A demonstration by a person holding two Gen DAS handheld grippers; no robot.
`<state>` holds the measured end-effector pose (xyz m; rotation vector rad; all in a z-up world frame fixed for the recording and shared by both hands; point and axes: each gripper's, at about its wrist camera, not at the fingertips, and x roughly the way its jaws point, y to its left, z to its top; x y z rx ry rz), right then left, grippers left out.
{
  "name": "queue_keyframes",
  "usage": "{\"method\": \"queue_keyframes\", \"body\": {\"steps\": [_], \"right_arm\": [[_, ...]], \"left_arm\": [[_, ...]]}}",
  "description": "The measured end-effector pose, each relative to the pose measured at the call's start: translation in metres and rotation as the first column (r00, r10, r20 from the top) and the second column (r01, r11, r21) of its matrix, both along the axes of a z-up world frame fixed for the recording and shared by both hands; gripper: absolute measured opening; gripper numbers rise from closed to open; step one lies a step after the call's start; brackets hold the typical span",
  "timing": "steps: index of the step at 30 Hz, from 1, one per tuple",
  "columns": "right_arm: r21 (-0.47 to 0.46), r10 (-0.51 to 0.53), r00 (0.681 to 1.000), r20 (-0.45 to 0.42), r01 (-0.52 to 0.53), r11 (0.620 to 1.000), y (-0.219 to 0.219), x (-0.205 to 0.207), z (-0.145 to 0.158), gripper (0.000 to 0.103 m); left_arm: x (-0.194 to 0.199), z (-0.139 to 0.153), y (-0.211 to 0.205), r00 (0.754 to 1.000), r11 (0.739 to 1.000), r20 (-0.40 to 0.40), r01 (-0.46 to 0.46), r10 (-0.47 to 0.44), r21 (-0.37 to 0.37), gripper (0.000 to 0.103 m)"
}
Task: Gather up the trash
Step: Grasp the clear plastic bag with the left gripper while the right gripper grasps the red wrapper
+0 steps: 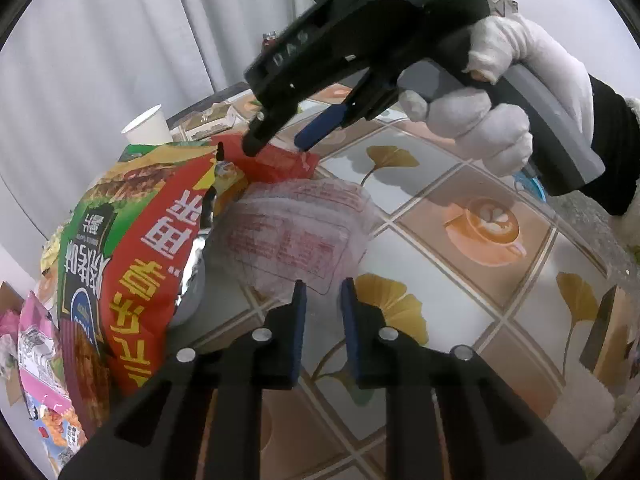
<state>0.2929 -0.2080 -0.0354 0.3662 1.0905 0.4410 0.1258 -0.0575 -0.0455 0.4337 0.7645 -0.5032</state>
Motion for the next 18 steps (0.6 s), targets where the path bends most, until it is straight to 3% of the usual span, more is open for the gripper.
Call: {"method": "queue_keyframes", "body": {"steps": [2, 4, 6, 12, 18], "right_arm": [[-0.001, -0.013, 1.000, -0.010, 0.013, 1.000, -0.002, 0.000, -0.001, 0.030], [-0.008, -0.030, 0.999, -0.017, 0.030, 1.000, -0.004, -0.001, -0.002, 0.021], [-0.007, -0.047, 0.999, -0.025, 0.047, 0.999, -0.008, -0.002, -0.002, 0.013], [0.006, -0.085, 0.996, -0.026, 0.085, 0.996, -0.020, -0.009, 0.002, 0.004], [0.009, -0.103, 0.995, -0.003, 0.103, 0.995, -0.027, -0.019, 0.013, 0.003]], "left_arm": [[-0.002, 0.001, 0.000, 1.000, 1.000, 0.005, 0.002, -0.002, 0.001, 0.015], [-0.002, 0.003, -0.001, 1.000, 1.000, 0.006, 0.005, -0.005, -0.001, 0.014], [0.000, 0.003, 0.000, 1.000, 1.000, 0.005, 0.007, -0.007, -0.005, 0.003], [0.001, 0.007, 0.000, 1.000, 1.000, 0.009, 0.012, -0.012, -0.020, 0.003], [-0.002, 0.012, 0.000, 0.999, 0.999, 0.019, 0.030, -0.029, -0.043, 0.002]]}}
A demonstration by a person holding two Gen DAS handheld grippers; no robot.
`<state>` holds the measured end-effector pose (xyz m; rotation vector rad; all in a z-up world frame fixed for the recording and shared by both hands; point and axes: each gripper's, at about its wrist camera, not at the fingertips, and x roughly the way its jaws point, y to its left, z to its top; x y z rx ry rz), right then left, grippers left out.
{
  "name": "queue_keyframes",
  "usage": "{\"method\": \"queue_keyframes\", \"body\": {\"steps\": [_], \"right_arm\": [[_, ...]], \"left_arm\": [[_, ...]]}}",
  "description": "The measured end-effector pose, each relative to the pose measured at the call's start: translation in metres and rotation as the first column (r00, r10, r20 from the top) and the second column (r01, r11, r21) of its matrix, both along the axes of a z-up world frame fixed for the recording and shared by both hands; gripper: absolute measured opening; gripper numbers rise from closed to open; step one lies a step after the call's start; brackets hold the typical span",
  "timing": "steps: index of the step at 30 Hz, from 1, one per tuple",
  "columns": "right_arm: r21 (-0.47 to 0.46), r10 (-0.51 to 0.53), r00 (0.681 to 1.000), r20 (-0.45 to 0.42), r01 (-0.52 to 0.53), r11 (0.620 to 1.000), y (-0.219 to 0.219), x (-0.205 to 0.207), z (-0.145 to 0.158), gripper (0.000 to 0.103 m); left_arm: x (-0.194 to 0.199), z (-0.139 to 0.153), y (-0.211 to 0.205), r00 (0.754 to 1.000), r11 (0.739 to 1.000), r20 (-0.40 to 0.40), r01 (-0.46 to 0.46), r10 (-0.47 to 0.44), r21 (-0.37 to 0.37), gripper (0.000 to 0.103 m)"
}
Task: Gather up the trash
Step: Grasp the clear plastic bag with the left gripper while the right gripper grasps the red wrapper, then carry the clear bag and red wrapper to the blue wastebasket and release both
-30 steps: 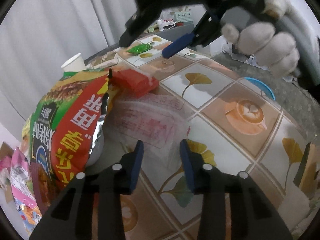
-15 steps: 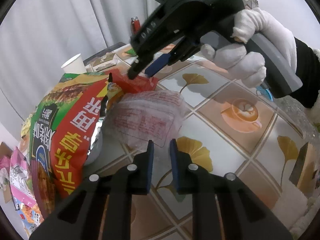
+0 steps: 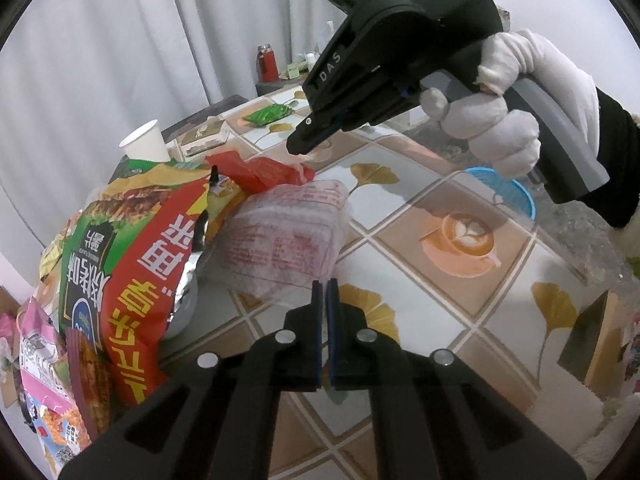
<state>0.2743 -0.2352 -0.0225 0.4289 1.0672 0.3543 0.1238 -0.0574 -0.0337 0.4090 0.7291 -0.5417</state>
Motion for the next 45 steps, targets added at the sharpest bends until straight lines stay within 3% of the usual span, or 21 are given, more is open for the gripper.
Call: {"method": "queue_keyframes", "body": {"steps": [4, 6, 8, 12, 16, 19, 21, 23, 33, 35, 45], "right_arm": [[-0.032, 0.027, 0.999, 0.023, -0.026, 0.999, 0.007, -0.001, 0.009, 0.012], [-0.056, 0.050, 0.998, 0.031, -0.049, 0.997, 0.013, 0.000, 0.012, 0.038], [-0.094, 0.077, 0.996, 0.049, -0.072, 0.993, 0.021, 0.000, 0.014, 0.048], [-0.172, 0.146, 0.989, 0.038, -0.137, 0.976, 0.040, 0.005, 0.006, 0.056], [-0.256, 0.159, 0.987, 0.011, -0.151, 0.955, 0.046, 0.006, -0.007, 0.055], [-0.238, 0.140, 0.990, 0.006, -0.135, 0.962, 0.038, 0.000, -0.008, 0.039], [-0.235, 0.113, 0.994, 0.005, -0.109, 0.966, 0.031, -0.003, -0.007, 0.036], [-0.238, 0.083, 0.997, -0.001, -0.081, 0.968, 0.025, -0.008, -0.007, 0.022], [-0.157, -0.074, 0.997, 0.031, 0.078, 0.984, -0.016, -0.054, 0.008, 0.016], [-0.144, -0.102, 0.994, 0.041, 0.107, 0.984, -0.023, -0.064, 0.013, 0.005], [-0.046, -0.221, 0.970, 0.101, 0.227, 0.973, -0.059, -0.113, 0.038, 0.003]], "left_arm": [[-0.006, 0.003, -0.003, 1.000, 1.000, -0.004, 0.019, -0.019, -0.016, 0.002], [-0.008, 0.003, -0.005, 1.000, 1.000, -0.007, 0.024, -0.024, -0.019, 0.002], [-0.009, 0.003, -0.008, 0.999, 0.999, -0.016, 0.031, -0.031, -0.027, 0.002], [-0.012, 0.002, -0.011, 0.998, 0.998, -0.032, 0.049, -0.051, -0.041, 0.002], [-0.015, 0.001, -0.015, 0.997, 0.997, -0.035, 0.063, -0.065, -0.047, 0.001], [-0.017, 0.003, -0.016, 0.997, 0.996, -0.035, 0.069, -0.071, -0.057, 0.001], [-0.018, 0.004, -0.015, 0.996, 0.995, -0.029, 0.078, -0.080, -0.067, 0.001], [-0.020, 0.006, -0.017, 0.996, 0.993, -0.017, 0.090, -0.091, -0.072, 0.001], [-0.035, 0.019, -0.018, 0.994, 0.990, 0.030, 0.110, -0.108, -0.092, 0.001], [-0.038, 0.024, -0.018, 0.993, 0.989, 0.044, 0.113, -0.109, -0.098, 0.001], [-0.058, 0.048, -0.025, 0.985, 0.981, 0.105, 0.147, -0.135, -0.123, 0.001]]}}
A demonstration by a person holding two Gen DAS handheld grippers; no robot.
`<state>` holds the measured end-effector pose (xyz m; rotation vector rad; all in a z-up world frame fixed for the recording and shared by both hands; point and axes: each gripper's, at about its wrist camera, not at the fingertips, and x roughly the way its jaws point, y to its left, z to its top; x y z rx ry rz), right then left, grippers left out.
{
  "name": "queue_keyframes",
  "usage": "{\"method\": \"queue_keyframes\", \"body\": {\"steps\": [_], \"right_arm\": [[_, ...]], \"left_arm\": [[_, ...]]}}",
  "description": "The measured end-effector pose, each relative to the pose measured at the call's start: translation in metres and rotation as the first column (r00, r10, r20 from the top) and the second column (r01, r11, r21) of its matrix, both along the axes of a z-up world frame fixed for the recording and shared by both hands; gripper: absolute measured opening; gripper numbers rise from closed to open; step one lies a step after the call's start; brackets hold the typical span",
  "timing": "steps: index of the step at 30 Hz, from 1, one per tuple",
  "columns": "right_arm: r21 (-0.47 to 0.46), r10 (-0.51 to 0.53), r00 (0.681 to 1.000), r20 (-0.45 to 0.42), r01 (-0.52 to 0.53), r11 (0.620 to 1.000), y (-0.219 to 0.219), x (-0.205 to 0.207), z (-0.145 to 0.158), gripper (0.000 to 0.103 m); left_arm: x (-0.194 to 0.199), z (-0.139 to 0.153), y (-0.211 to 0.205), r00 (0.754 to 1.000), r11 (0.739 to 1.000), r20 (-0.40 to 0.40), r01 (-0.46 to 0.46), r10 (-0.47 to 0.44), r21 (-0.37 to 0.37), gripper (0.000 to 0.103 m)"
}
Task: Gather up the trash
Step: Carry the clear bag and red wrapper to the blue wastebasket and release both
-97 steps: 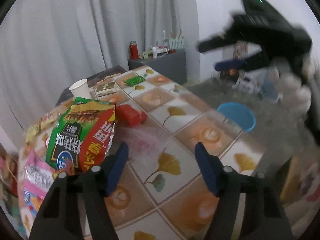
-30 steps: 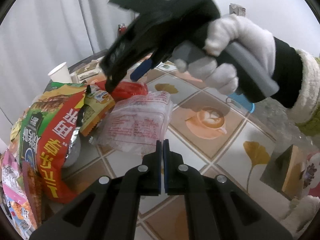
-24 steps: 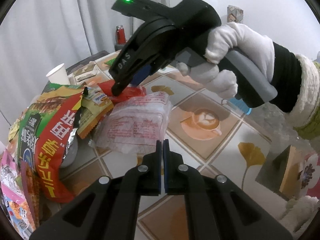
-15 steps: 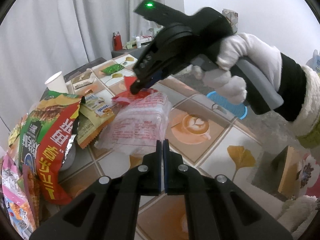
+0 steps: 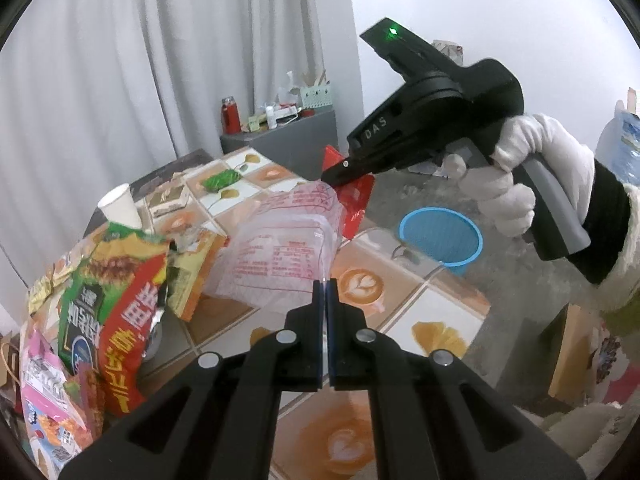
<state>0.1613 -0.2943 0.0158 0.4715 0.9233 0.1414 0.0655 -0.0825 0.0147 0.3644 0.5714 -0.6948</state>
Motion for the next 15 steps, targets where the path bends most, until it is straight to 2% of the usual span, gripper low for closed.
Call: {"method": "queue_keyframes", "body": {"steps": [8, 15], "right_arm": [[0.024, -0.054, 0.997, 0.057, 0.053, 0.998, -0.020, -0.036, 0.016, 0.003], [0.057, -0.152, 0.984, 0.090, 0.147, 0.987, -0.056, -0.075, 0.021, 0.003]], "left_arm": [[-0.019, 0.014, -0.012, 0.999, 1.000, 0.041, 0.026, -0.026, 0.002, 0.001], [-0.028, 0.023, -0.031, 0.996, 0.997, 0.053, 0.071, -0.072, 0.006, 0.001]]}}
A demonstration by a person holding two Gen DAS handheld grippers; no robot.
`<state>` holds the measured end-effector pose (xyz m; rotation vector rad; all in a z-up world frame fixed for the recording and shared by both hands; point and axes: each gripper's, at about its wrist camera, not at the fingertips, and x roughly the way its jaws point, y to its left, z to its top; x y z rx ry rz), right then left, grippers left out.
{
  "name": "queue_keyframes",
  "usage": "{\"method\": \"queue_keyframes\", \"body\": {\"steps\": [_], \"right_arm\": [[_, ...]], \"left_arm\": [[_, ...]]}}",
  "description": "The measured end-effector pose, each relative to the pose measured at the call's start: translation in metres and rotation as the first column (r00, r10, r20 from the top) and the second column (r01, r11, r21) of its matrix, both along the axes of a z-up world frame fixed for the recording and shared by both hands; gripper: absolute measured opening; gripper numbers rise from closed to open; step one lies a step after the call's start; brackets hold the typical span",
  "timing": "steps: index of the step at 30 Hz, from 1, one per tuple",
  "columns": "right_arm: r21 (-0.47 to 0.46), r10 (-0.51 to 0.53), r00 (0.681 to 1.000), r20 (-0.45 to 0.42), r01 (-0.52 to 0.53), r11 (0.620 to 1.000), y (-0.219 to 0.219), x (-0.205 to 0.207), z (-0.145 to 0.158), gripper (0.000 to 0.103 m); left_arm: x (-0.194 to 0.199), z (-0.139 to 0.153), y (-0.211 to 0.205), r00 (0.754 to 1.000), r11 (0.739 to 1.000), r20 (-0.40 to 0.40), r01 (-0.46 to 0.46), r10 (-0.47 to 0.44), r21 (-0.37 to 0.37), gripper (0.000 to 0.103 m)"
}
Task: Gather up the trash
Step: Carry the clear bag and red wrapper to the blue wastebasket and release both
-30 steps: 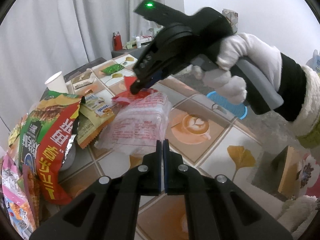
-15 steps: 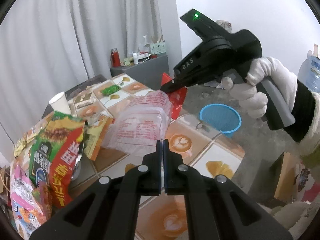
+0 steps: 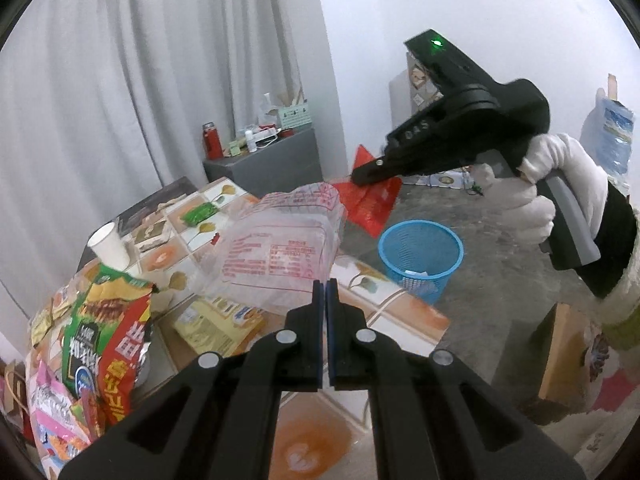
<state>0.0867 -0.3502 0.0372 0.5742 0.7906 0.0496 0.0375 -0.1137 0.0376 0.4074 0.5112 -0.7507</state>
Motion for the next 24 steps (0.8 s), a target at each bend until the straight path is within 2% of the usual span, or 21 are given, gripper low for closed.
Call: {"method": "queue_keyframes", "body": {"steps": [7, 15, 20, 22, 24], "right_arm": [[0.007, -0.123, 0.992, -0.002, 0.123, 0.992, -0.044, -0.038, -0.006, 0.003], [0.041, -0.294, 0.953, -0.077, 0.297, 0.954, -0.108, -0.069, -0.038, 0.003], [0.089, -0.387, 0.912, -0.140, 0.400, 0.912, -0.151, -0.078, -0.071, 0.003], [0.100, -0.426, 0.888, -0.173, 0.446, 0.889, -0.171, -0.080, -0.089, 0.003], [0.114, -0.454, 0.869, -0.199, 0.480, 0.870, -0.187, -0.081, -0.104, 0.003]], "left_arm": [[0.010, 0.008, -0.033, 0.996, 0.997, -0.029, 0.080, -0.080, -0.007, 0.001], [0.044, 0.007, -0.118, 0.961, 0.969, -0.120, 0.248, -0.248, -0.013, 0.001], [0.065, -0.002, -0.195, 0.920, 0.933, -0.181, 0.359, -0.349, 0.024, 0.001], [0.072, -0.011, -0.226, 0.900, 0.922, -0.235, 0.386, -0.368, 0.032, 0.001], [0.088, -0.024, -0.262, 0.868, 0.913, -0.321, 0.406, -0.378, 0.023, 0.001]]}}
